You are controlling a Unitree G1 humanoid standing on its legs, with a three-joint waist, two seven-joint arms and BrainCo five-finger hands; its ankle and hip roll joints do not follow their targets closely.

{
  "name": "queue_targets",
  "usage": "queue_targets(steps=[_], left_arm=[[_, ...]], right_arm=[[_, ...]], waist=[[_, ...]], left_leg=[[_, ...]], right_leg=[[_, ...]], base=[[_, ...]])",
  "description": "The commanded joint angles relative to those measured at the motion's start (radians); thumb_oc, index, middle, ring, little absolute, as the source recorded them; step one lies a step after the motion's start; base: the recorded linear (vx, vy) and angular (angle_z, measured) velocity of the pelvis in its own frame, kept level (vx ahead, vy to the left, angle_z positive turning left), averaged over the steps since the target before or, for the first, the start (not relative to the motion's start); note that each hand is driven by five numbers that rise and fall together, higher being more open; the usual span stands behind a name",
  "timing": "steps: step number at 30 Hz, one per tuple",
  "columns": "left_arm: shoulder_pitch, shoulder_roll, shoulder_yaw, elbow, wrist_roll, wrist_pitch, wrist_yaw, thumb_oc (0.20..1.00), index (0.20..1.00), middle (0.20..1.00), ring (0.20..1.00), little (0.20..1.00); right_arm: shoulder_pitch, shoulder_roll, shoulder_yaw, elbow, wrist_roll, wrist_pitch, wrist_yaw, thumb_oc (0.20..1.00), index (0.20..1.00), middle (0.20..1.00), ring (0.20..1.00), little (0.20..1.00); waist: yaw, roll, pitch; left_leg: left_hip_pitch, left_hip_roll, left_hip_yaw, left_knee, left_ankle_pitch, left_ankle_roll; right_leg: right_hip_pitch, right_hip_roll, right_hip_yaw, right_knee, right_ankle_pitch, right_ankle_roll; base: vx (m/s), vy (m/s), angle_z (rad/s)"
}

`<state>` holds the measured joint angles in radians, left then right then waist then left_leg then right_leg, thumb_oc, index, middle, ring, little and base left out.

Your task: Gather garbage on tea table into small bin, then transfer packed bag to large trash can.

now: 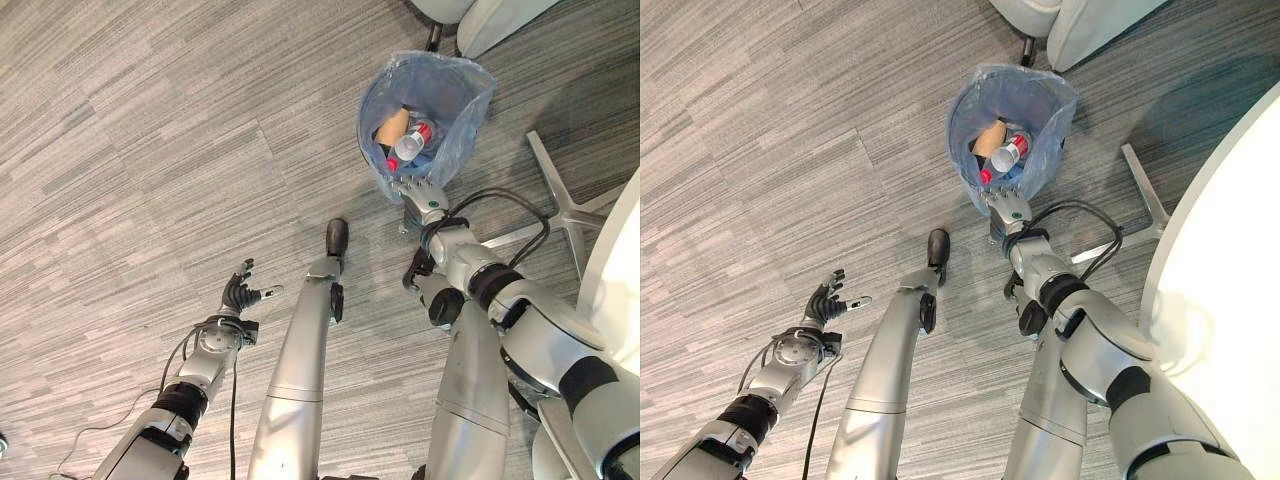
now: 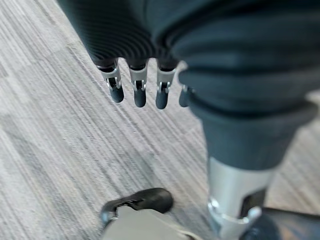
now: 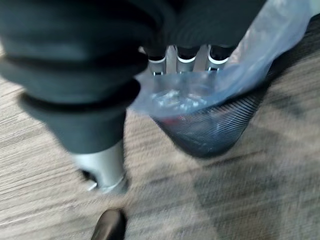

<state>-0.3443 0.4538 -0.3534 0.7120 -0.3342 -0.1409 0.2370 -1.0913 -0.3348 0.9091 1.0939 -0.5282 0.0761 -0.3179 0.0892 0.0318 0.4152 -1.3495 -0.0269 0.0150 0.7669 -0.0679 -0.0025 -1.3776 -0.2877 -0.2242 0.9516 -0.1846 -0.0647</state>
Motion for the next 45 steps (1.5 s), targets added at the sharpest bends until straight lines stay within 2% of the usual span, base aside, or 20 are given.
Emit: queue_targets(steps=[1, 5, 10, 13, 17, 19, 23, 24, 27, 30, 31, 32, 35, 38, 42, 45], left_arm=[[0.046, 0.014, 0.005, -0.033, -0.002, -0.02, 0.011, 1.0, 1.0, 1.0, 1.0, 1.0], [0.036, 0.007, 0.009, -0.026, 0.003, -0.017, 0.01, 1.0, 1.0, 1.0, 1.0, 1.0], [0.039, -0.005, 0.027, -0.021, 0.01, -0.007, 0.009, 1.0, 1.0, 1.0, 1.0, 1.0], [0.052, -0.019, 0.053, -0.015, 0.016, 0.008, 0.005, 1.0, 1.0, 1.0, 1.0, 1.0], [0.06, -0.034, 0.072, -0.001, 0.035, 0.022, 0.0, 1.0, 1.0, 1.0, 1.0, 1.0], [0.076, -0.047, 0.09, -0.002, 0.055, 0.032, -0.01, 1.0, 1.0, 1.0, 1.0, 1.0], [0.103, -0.052, 0.107, -0.001, 0.067, 0.044, -0.027, 1.0, 1.0, 1.0, 1.0, 1.0], [0.131, -0.054, 0.117, -0.005, 0.062, 0.045, -0.034, 1.0, 1.0, 1.0, 1.0, 1.0], [0.175, -0.058, 0.136, 0.005, 0.056, 0.048, -0.049, 1.0, 1.0, 1.0, 1.0, 1.0], [0.206, -0.056, 0.147, 0.001, 0.057, 0.051, -0.056, 1.0, 1.0, 1.0, 1.0, 1.0], [0.219, -0.059, 0.154, 0.001, 0.058, 0.051, -0.06, 1.0, 1.0, 1.0, 1.0, 1.0], [0.257, -0.062, 0.17, -0.014, 0.052, 0.049, -0.065, 1.0, 1.0, 1.0, 1.0, 1.0], [0.293, -0.064, 0.183, -0.031, 0.054, 0.051, -0.078, 1.0, 1.0, 1.0, 1.0, 1.0], [0.356, -0.064, 0.201, -0.067, 0.094, 0.059, -0.099, 1.0, 1.0, 1.0, 1.0, 1.0], [0.417, -0.067, 0.215, -0.116, 0.126, 0.067, -0.124, 1.0, 1.0, 1.0, 1.0, 1.0], [0.442, -0.074, 0.22, -0.126, 0.136, 0.071, -0.13, 1.0, 1.0, 1.0, 1.0, 1.0]], right_arm=[[-0.01, -0.035, -0.001, -0.047, 0.07, -0.022, -0.004, 0.2, 0.2, 0.2, 0.2, 0.2], [-0.003, -0.056, -0.025, -0.086, 0.107, -0.031, -0.015, 0.2, 0.2, 0.2, 0.2, 0.2], [0.02, -0.087, -0.115, -0.175, 0.193, -0.045, -0.044, 0.2, 0.2, 0.2, 0.2, 0.2], [0.09, -0.083, -0.238, -0.312, 0.314, -0.074, -0.061, 0.2, 0.2, 0.2, 0.2, 0.2], [0.184, -0.072, -0.335, -0.463, 0.421, -0.117, -0.051, 0.2, 0.2, 0.2, 0.2, 0.2], [0.322, -0.032, -0.425, -0.599, 0.583, -0.171, -0.001, 0.2, 0.2, 0.2, 0.2, 0.2], [0.458, 0.015, -0.472, -0.7, 0.744, -0.197, 0.072, 0.2, 0.2, 0.2, 0.2, 0.2], [0.519, 0.037, -0.479, -0.744, 0.837, -0.203, 0.112, 0.2, 0.2, 0.2, 0.2, 0.2], [0.597, 0.061, -0.483, -0.793, 0.94, -0.209, 0.163, 0.2, 0.2, 0.2, 0.2, 0.2], [0.644, 0.07, -0.488, -0.833, 0.985, -0.214, 0.188, 0.2, 0.2, 0.2, 0.2, 0.2], [0.656, 0.069, -0.493, -0.849, 1.001, -0.222, 0.202, 0.2, 0.2, 0.2, 0.2, 0.2], [0.685, 0.058, -0.501, -0.909, 1.008, -0.223, 0.223, 0.2, 0.2, 0.2, 0.2, 0.2], [0.709, 0.035, -0.512, -0.954, 0.972, -0.222, 0.236, 0.2, 0.2, 0.2, 0.2, 0.2], [0.745, -0.027, -0.532, -1.043, 0.88, -0.212, 0.264, 0.2, 0.2, 0.2, 0.2, 0.2], [0.79, -0.054, -0.562, -1.097, 0.819, -0.209, 0.28, 0.2, 0.2, 0.2, 0.2, 0.2], [0.812, -0.053, -0.572, -1.108, 0.788, -0.208, 0.279, 0.2, 0.2, 0.2, 0.2, 0.2]], waist=[[0.014, 0.03, 0.006], [0.011, 0.026, 0.005], [0.0, 0.02, 0.002], [-0.013, 0.011, -0.007], [-0.025, -0.003, -0.008], [-0.042, -0.02, -0.015], [-0.054, -0.034, -0.023], [-0.06, -0.041, -0.027], [-0.063, -0.051, -0.046], [-0.066, -0.058, -0.059], [-0.068, -0.063, -0.069], [-0.071, -0.071, -0.1], [-0.074, -0.074, -0.126], [-0.081, -0.085, -0.189], [-0.083, -0.09, -0.239], [-0.081, -0.092, -0.253]], left_leg=[[0.049, -0.032, 0.057, -0.029, -0.081, 0.029], [0.066, -0.028, 0.056, -0.056, -0.076, 0.029], [0.109, -0.018, 0.061, -0.108, -0.065, 0.03], [0.167, -0.011, 0.059, -0.155, -0.054, 0.029], [0.259, 0.001, 0.053, -0.218, -0.044, 0.025], [0.394, 0.002, 0.053, -0.315, -0.028, 0.018], [0.56, 0.0, 0.052, -0.419, -0.011, 0.011], [0.667, -0.001, 0.051, -0.478, 0.001, 0.005], [0.812, -0.002, 0.053, -0.564, 0.018, -0.006], [0.901, -0.002, 0.054, -0.615, 0.029, -0.007], [0.927, -0.004, 0.056, -0.638, 0.06, -0.004], [1.005, 0.004, 0.064, -0.681, 0.07, -0.01], [1.077, 0.009, 0.068, -0.721, 0.069, -0.012], [1.193, 0.005, 0.085, -0.776, 0.066, -0.016], [1.275, 0.005, 0.1, -0.812, 0.055, -0.013], [1.317, 0.006, 0.112, -0.827, 0.049, -0.01]], right_leg=[[0.041, 0.068, 0.104, -0.083, -0.045, 0.074], [0.057, 0.078, 0.1, -0.106, -0.033, 0.078], [0.099, 0.093, 0.097, -0.156, -0.012, 0.087], [0.153, 0.104, 0.098, -0.202, 0.006, 0.094], [0.239, 0.107, 0.09, -0.256, 0.022, 0.103], [0.357, 0.114, 0.072, -0.335, 0.052, 0.121], [0.515, 0.116, 0.055, -0.451, 0.089, 0.134], [0.615, 0.122, 0.042, -0.511, 0.109, 0.14], [0.753, 0.13, 0.028, -0.595, 0.13, 0.153], [0.842, 0.137, 0.023, -0.647, 0.14, 0.156], [0.883, 0.137, 0.012, -0.687, 0.172, 0.151], [0.972, 0.144, 0.01, -0.74, 0.178, 0.158], [1.043, 0.151, 0.006, -0.778, 0.179, 0.164], [1.171, 0.174, 0.009, -0.858, 0.18, 0.175], [1.247, 0.185, 0.019, -0.903, 0.184, 0.182], [1.279, 0.193, 0.033, -0.918, 0.185, 0.185]], base=[[-0.03, 0.004, 0.0], [-0.02, -0.001, -0.02], [-0.05, -0.007, -0.07], [-0.08, -0.018, -0.09], [-0.07, -0.025, -0.07], [-0.08, -0.035, -0.06], [-0.02, -0.012, -0.07], [0.03, -0.01, -0.08], [0.06, -0.015, -0.03], [0.04, -0.004, -0.06], [0.04, 0.0, 0.02], [0.06, 0.019, 0.04], [0.1, 0.011, -0.05], [0.11, 0.016, -0.13], [0.1, 0.026, -0.08], [0.05, 0.041, -0.18]])
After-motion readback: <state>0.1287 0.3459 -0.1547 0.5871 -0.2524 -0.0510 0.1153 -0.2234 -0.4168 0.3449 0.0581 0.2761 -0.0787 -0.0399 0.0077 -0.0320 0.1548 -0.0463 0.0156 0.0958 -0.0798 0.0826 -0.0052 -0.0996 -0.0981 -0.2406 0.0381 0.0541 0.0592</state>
